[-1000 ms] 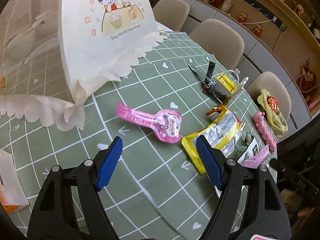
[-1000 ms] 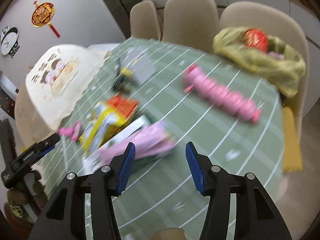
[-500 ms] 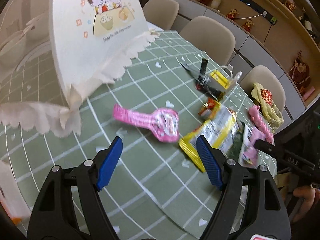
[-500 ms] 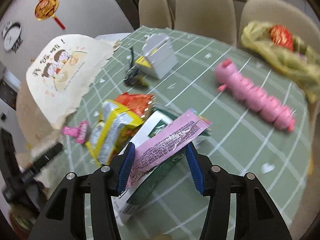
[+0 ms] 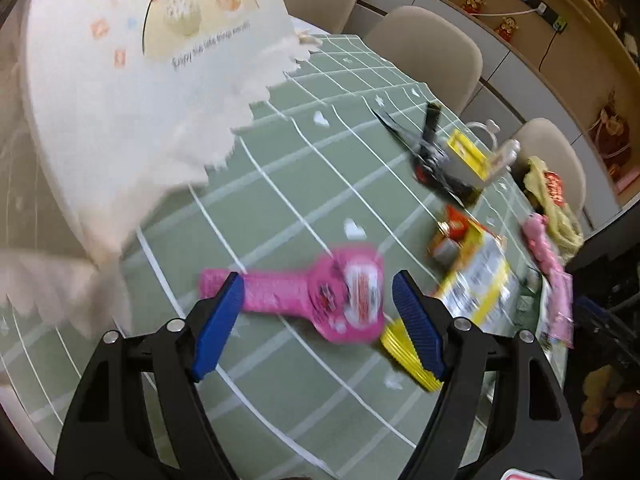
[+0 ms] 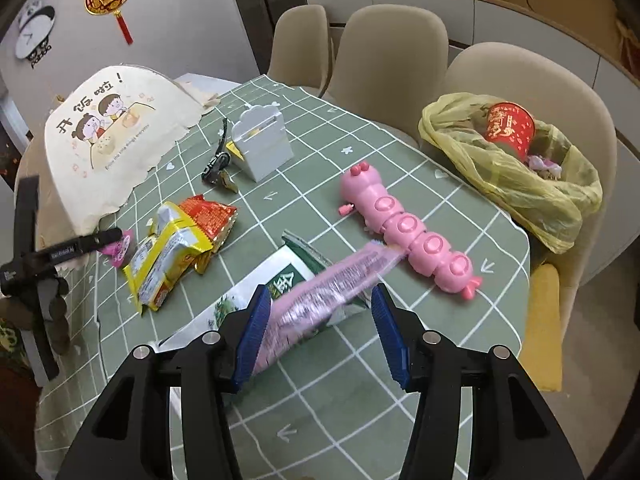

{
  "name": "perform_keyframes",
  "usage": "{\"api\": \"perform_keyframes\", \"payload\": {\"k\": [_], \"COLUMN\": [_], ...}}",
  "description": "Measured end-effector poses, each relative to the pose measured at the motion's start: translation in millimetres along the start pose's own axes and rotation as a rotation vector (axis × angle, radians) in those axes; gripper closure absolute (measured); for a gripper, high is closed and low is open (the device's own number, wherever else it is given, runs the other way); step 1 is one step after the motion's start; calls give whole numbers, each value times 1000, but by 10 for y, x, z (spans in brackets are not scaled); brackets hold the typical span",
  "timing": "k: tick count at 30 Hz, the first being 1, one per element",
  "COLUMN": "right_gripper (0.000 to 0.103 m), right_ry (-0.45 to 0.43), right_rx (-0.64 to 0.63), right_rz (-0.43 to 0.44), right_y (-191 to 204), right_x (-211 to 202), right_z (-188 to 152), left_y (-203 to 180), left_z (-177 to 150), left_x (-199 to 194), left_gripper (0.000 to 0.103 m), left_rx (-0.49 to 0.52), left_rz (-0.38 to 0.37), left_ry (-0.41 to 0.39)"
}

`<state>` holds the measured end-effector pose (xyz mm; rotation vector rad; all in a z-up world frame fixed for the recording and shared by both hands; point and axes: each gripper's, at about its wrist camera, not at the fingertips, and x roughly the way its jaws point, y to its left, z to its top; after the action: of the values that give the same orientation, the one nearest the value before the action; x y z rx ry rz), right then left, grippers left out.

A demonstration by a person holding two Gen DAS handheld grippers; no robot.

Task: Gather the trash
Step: 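Move both tools back over the table toward the remaining wrappers, then grasp a pink lollipop wrapper with the left tool while the right tool grasps a pink strip wrapper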

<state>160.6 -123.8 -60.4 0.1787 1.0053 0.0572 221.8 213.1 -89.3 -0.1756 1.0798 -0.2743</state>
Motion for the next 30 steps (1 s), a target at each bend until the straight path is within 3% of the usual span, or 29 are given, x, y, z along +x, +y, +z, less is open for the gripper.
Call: {"api": "perform_keyframes", "payload": {"k": [4,7,10,11,12,13,16,21,27,30], "right_gripper": [53,53,53,53,63,82,87,88,89,89], "right_ry": [31,7,-20,-11,6,30,23,35,86,94], "right_rx": [20,57,49,40,33,25,-3,-69,-82,-105], "right_rz": [40,72,86,91,94,100,117,124,156,162], "right_y": [75,70,85,92,100,114,184,312,365,433], "right_x": [105,138,179,223,269,313,281,164,122,110], "right_z": [-49,-3,119,174,222,260,282,162,-45,-105], "left_y": [-140,-367,-496,-512,-507,-500,-459,-343,-227,-116], "left_z": [-260,-444,-485,-473,-442,-384,-245,-13,156,203], "left_x": [-23,-113,-275,-328,-380,-430,-443,-242,-10,64], "left_gripper": [31,31,31,31,31,31,31,31,31,31], "left_rx": [-24,58,133,147,159,173,184,169,191,148], "left_rz": [-91,-160,-193,-186,-172,-140,-58,33,91,75], "left_ry": [74,118,107,91,71,39,-14,-28,-24,10]}}
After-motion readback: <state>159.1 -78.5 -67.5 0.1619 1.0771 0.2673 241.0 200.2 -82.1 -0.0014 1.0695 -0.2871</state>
